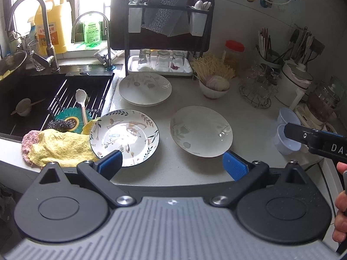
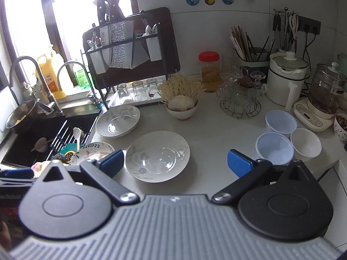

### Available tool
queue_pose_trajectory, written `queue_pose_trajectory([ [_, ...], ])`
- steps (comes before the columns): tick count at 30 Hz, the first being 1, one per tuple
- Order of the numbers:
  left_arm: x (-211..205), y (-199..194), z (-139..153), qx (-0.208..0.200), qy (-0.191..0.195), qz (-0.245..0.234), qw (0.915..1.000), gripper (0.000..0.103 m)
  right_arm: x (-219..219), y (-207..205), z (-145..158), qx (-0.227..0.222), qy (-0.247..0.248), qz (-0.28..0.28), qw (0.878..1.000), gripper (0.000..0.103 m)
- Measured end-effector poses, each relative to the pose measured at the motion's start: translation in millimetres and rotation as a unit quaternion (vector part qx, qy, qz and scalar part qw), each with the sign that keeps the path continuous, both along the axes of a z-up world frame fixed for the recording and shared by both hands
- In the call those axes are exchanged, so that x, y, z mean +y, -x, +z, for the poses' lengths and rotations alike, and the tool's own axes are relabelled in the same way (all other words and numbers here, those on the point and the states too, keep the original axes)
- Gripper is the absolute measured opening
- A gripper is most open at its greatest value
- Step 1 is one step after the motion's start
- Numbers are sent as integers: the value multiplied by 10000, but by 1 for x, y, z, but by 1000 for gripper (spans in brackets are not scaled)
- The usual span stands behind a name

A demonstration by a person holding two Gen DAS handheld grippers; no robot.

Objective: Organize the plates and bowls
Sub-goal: 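Move both tools to the patterned plate's rim and close both grippers on it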

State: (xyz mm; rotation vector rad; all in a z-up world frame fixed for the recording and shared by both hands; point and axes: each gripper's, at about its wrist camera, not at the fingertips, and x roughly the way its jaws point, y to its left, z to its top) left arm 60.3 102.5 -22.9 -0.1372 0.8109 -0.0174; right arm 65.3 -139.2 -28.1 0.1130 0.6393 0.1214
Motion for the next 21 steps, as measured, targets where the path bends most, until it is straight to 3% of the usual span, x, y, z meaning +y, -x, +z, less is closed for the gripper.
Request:
queue_pose_trajectory([
  [10, 62, 12, -22, 206, 165, 341, 9991, 101, 67, -4, -10, 252, 98, 435, 9987, 103],
  [16, 82, 17, -33, 390, 366, 552, 9970, 101, 86, -9, -11, 316, 193, 644, 9972, 103],
  [21, 88, 11, -34, 473, 263, 561, 9970, 101, 95, -21, -18, 446, 17, 674, 9967, 103],
])
